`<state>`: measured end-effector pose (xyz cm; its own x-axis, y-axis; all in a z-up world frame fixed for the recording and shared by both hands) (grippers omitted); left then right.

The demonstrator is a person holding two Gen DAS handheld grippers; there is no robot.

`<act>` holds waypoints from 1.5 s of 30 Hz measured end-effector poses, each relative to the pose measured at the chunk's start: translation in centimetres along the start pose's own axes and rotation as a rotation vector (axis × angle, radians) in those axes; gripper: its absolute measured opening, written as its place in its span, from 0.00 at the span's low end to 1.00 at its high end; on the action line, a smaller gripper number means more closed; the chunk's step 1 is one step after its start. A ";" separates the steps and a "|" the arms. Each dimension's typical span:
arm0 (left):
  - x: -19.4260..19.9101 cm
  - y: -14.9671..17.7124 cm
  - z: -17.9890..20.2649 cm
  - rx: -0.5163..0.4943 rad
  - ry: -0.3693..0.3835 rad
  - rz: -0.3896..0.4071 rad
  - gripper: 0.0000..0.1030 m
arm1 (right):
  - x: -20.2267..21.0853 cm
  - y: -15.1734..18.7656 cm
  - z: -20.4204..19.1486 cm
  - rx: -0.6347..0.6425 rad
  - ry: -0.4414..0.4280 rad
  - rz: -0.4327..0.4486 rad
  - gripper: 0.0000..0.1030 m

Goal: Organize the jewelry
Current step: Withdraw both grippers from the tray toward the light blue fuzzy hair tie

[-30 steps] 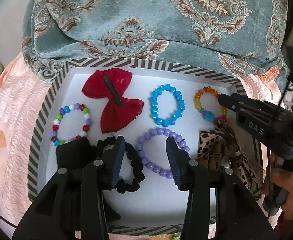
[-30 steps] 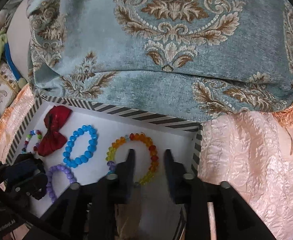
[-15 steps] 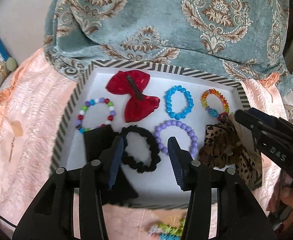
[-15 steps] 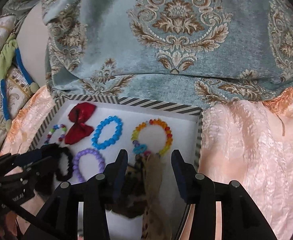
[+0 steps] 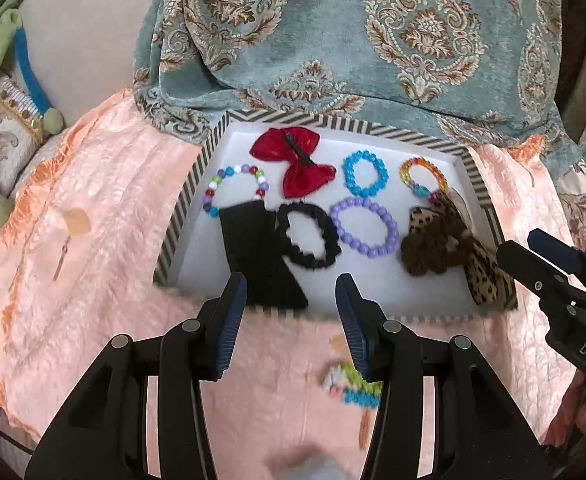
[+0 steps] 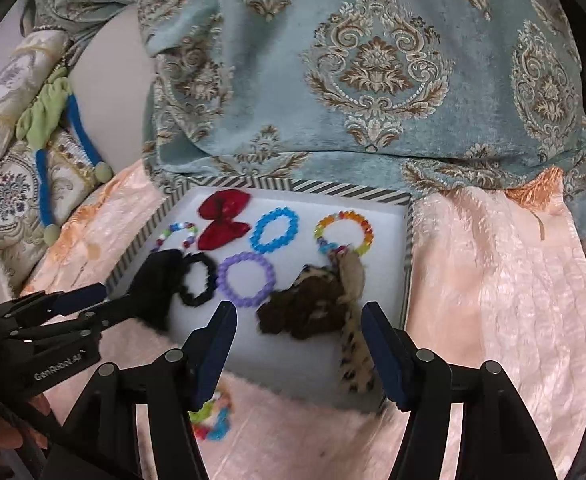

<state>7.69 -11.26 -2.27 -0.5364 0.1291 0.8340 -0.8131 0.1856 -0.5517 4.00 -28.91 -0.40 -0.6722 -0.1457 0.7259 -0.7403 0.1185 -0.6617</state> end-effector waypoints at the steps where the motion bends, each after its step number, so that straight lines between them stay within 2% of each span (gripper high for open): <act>1: 0.2 0.3 0.0 0.001 0.001 -0.001 0.45 | 0.3 0.3 -0.3 -0.001 -0.004 -0.001 0.61; 17: 4.1 4.5 -1.7 0.005 -0.046 0.055 0.45 | 3.7 4.3 -4.0 0.048 -0.028 -0.004 0.61; 27: 4.8 5.8 -2.8 0.022 -0.046 0.049 0.45 | 4.5 5.7 -4.9 0.065 -0.044 -0.009 0.61; 33: 4.1 6.1 -3.8 0.056 -0.037 0.024 0.45 | 2.2 7.1 -5.4 0.102 -0.070 -0.060 0.59; 34: 4.0 6.2 -3.9 0.057 -0.035 0.019 0.45 | 1.7 7.3 -5.3 0.108 -0.067 -0.071 0.56; 35: 3.7 6.3 -3.9 0.057 -0.031 0.010 0.45 | 1.0 7.6 -5.3 0.114 -0.064 -0.087 0.48; 36: 3.5 6.4 -3.9 0.058 -0.030 0.003 0.46 | 0.2 8.0 -5.2 0.116 -0.061 -0.108 0.44; 39: 2.6 6.7 -4.1 0.064 -0.028 -0.021 0.46 | -2.0 9.1 -4.9 0.110 -0.061 -0.162 0.44; 45: 1.9 7.1 -4.5 0.103 0.026 -0.065 0.46 | -4.0 9.5 -5.3 0.140 -0.045 -0.188 0.44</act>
Point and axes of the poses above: each gripper's, at about its wrist camera, not at the fingertips, and x roughly against the way its jaws point, z to its right, y to its underside, the point moved 5 cm from there along -x, roughly the way its jaws point, and after that the axes turned 2 degrees about -y, right-handed, at the moved point
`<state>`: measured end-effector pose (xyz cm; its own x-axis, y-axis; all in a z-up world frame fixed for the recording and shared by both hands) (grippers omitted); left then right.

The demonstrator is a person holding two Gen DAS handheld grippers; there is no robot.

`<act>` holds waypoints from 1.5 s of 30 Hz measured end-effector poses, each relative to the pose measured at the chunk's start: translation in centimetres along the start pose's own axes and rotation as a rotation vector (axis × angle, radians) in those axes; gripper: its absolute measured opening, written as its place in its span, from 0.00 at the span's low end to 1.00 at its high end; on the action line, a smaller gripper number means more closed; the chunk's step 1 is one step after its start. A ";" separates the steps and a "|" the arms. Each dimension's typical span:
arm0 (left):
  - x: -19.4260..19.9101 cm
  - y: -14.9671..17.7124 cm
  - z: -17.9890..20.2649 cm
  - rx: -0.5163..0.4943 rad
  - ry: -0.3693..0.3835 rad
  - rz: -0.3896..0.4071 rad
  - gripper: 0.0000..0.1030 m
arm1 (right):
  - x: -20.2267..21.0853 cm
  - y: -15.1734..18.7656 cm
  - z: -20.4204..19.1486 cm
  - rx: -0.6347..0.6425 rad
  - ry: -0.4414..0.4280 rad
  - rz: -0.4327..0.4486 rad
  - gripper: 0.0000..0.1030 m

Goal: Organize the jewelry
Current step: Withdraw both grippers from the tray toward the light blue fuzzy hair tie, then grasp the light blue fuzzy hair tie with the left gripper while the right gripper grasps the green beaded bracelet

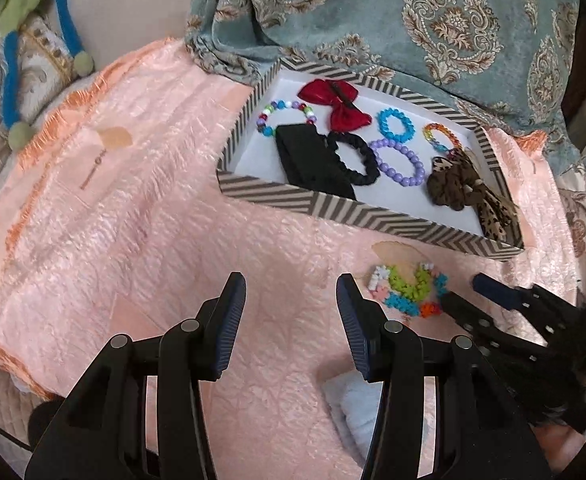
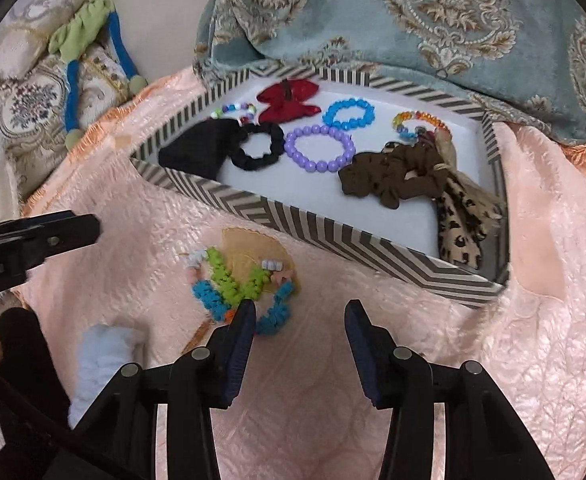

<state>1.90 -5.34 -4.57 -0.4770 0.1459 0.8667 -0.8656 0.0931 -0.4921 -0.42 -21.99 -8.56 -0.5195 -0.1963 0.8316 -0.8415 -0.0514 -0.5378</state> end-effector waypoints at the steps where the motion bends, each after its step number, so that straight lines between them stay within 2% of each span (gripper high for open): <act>1: 0.1 0.1 0.1 0.000 0.011 -0.006 0.46 | -0.3 0.0 0.0 0.000 -0.001 -0.005 0.44; 4: 0.6 0.8 0.5 -0.010 0.054 -0.026 0.46 | -1.0 -0.2 -0.1 0.014 0.008 0.000 0.42; 6: 1.1 1.5 1.0 -0.025 0.086 -0.047 0.48 | -1.3 -0.2 0.0 0.028 0.016 0.010 0.30; 7: 1.3 1.8 1.1 -0.030 0.097 -0.053 0.52 | -1.3 -0.3 0.0 0.033 0.024 0.014 0.26; 9: 1.8 2.4 1.3 -0.030 0.115 -0.058 0.59 | -1.0 -0.1 0.4 0.037 0.028 0.021 0.12; 14: 1.9 4.5 2.2 -0.029 0.152 -0.101 0.59 | 0.4 0.9 1.8 0.000 0.005 0.019 0.11; 20: 0.6 6.8 3.8 -0.058 0.138 -0.146 0.60 | 1.7 2.2 2.9 -0.029 -0.016 0.017 0.12; 25: -1.0 7.4 4.4 -0.059 0.126 -0.164 0.60 | 1.5 2.4 3.2 -0.066 -0.049 0.022 0.12; 29: -1.4 7.7 4.2 -0.044 0.162 -0.156 0.59 | 1.4 2.5 2.9 -0.056 -0.054 0.036 0.12; 30: -1.3 7.7 4.2 -0.052 0.167 -0.152 0.52 | 1.6 2.4 2.8 -0.057 -0.053 0.048 0.12; 31: -1.2 7.6 4.3 -0.063 0.173 -0.147 0.41 | 1.9 2.3 2.8 -0.057 -0.058 0.060 0.12; 34: -0.6 7.6 4.6 -0.095 0.173 -0.128 0.30 | 3.4 1.5 2.5 -0.060 -0.068 0.107 0.12; 38: 0.6 6.9 5.0 -0.131 0.170 -0.090 0.26 | 5.6 0.3 2.0 -0.059 -0.096 0.150 0.12; 45: 2.5 4.5 4.4 -0.124 0.162 -0.029 0.25 | 9.1 -1.6 1.3 -0.044 -0.126 0.213 0.12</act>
Point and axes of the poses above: each gripper's, at about its wrist camera, not at the fingertips, and x roughly against the way its jaws point, z to its right, y to its underside, the point moved 5 cm from there along -x, roughly the way its jaws point, and after that the axes turned 2 degrees about -y, right-handed, at the moved point
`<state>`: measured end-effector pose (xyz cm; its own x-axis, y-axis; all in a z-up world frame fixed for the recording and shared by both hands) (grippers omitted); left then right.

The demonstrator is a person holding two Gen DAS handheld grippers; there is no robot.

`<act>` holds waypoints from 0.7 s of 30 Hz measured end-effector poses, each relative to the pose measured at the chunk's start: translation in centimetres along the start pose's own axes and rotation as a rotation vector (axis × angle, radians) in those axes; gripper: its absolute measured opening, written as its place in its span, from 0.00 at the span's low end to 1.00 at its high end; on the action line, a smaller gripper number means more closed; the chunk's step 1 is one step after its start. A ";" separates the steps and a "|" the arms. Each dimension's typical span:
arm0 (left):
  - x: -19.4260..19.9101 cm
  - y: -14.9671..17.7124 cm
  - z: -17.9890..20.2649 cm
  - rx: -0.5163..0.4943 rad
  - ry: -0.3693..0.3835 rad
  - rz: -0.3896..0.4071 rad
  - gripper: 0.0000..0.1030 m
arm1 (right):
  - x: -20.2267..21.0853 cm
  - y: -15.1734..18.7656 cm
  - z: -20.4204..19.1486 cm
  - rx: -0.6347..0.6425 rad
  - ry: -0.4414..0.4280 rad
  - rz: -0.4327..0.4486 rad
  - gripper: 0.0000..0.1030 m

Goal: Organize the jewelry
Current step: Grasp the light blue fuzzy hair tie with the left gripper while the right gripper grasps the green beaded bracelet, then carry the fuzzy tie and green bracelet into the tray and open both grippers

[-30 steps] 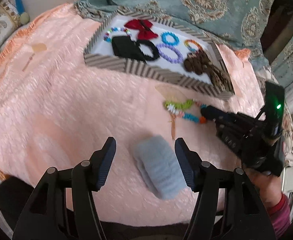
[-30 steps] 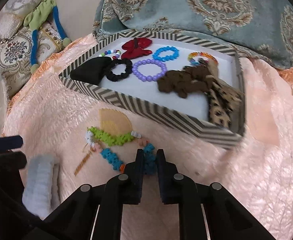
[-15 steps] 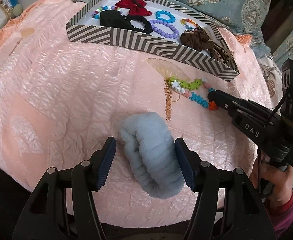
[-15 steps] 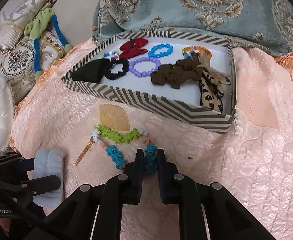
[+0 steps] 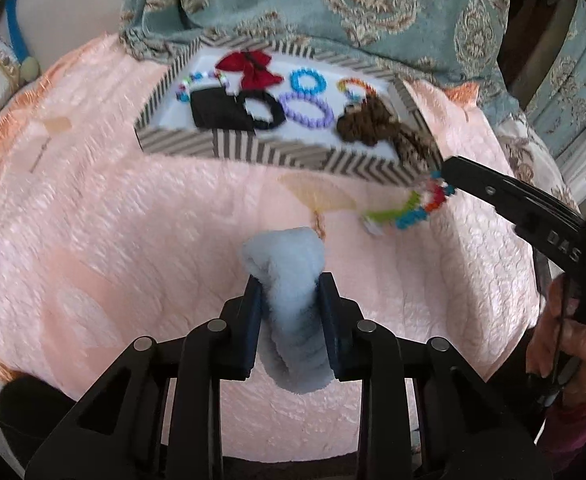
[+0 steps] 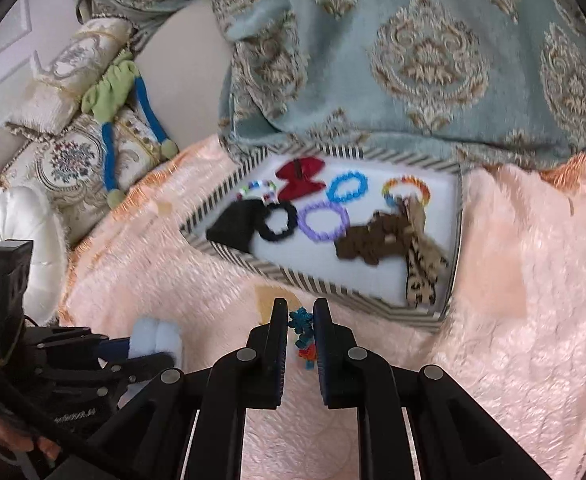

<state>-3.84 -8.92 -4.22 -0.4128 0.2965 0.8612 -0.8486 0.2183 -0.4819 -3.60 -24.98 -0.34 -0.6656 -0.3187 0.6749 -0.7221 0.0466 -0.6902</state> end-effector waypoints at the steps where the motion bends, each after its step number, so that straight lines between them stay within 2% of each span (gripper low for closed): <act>1: 0.4 -0.5 -0.1 0.002 -0.004 0.013 0.26 | 0.4 -0.4 -0.1 0.006 0.001 0.008 0.12; 7: 1.5 -2.9 -0.9 0.023 -0.032 0.063 0.26 | 2.6 -2.2 -0.4 0.032 0.018 0.045 0.12; 14: 2.6 -5.0 -0.4 -0.014 -0.061 0.124 0.26 | 3.6 -3.6 -0.3 0.041 0.035 0.061 0.12; 21: 2.6 -6.5 -0.8 -0.024 -0.076 0.141 0.26 | 3.6 -4.6 -0.3 0.048 0.047 0.062 0.12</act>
Point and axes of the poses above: each gripper's, at about its wrist camera, not at the fingertips, and x roughly against the way its jaws point, z to its right, y to its underside, the point moved 5 cm from there along -x, roughly the way its jaws point, and after that the axes turned 2 degrees about -y, right-handed, at the moved point
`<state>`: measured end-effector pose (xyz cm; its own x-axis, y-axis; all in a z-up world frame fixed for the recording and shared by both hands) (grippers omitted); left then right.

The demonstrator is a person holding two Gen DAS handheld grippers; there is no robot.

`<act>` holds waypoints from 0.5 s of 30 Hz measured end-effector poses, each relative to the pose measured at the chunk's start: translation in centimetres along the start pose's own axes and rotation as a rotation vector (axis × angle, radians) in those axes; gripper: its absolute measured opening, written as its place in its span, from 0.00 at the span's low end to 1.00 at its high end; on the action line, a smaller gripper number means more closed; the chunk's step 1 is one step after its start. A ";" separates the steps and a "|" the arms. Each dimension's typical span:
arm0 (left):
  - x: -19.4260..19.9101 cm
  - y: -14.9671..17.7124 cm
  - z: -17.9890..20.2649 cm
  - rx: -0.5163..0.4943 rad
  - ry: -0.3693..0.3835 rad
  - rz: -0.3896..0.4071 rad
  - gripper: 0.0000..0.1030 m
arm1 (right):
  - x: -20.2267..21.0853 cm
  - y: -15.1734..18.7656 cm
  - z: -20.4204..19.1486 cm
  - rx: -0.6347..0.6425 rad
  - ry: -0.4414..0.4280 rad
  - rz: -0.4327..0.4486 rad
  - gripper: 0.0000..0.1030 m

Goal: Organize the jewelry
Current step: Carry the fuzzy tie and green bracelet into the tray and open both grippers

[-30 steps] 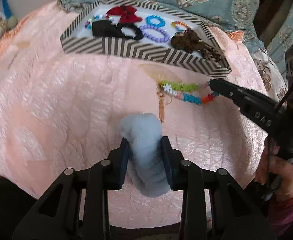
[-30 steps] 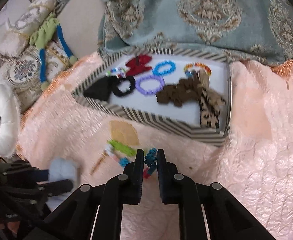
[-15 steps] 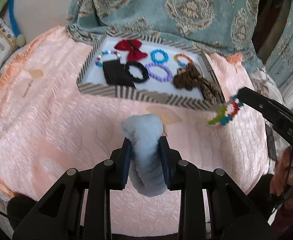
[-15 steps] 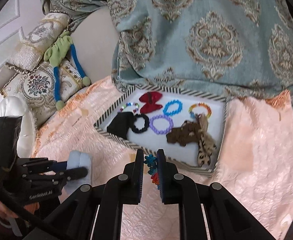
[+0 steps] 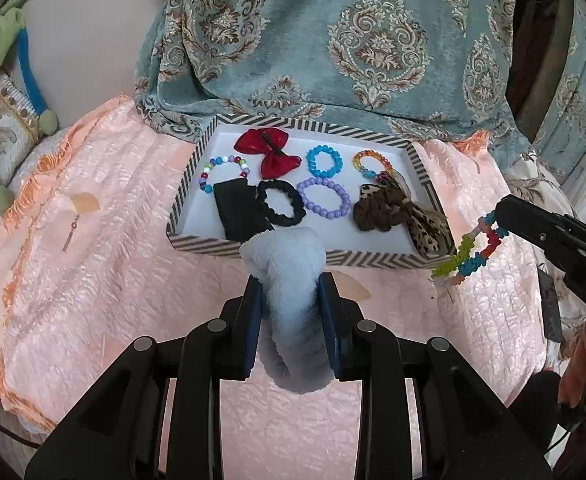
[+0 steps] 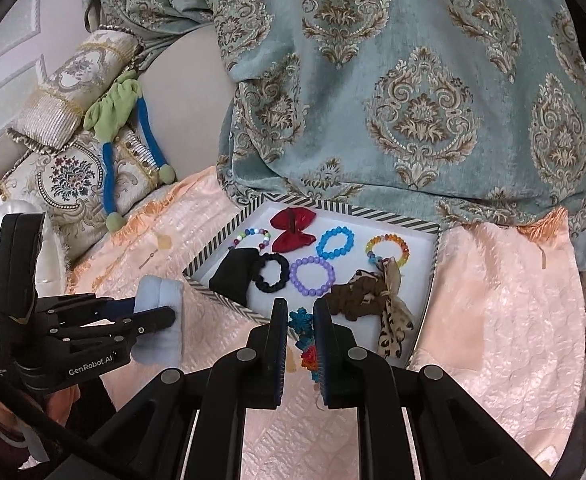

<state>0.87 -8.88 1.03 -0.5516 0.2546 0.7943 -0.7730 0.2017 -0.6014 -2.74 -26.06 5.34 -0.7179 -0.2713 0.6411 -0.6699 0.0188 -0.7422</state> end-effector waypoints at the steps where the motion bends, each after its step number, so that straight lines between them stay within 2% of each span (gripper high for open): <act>1: -0.1 -0.2 -0.1 0.001 -0.002 0.000 0.26 | -0.1 -0.2 0.1 0.000 0.000 -0.001 0.12; 15: -2.2 -2.1 -1.4 0.033 -0.008 -0.009 0.26 | -2.6 -2.8 0.7 -0.009 0.015 -0.005 0.12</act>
<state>4.19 -8.57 0.40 -0.5472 0.2453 0.8003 -0.7878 0.1721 -0.5914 1.12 -26.07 5.66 -0.7175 -0.2567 0.6475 -0.6749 0.0265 -0.7374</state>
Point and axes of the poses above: each gripper's, at about its wrist camera, not at the fingertips, and x roughly against the way its jaws point, z to its right, y to its underside, the point moved 5 cm from there along -x, roughly the way its jaws point, and after that the axes turned 2 degrees about -y, right-handed, at the moved point
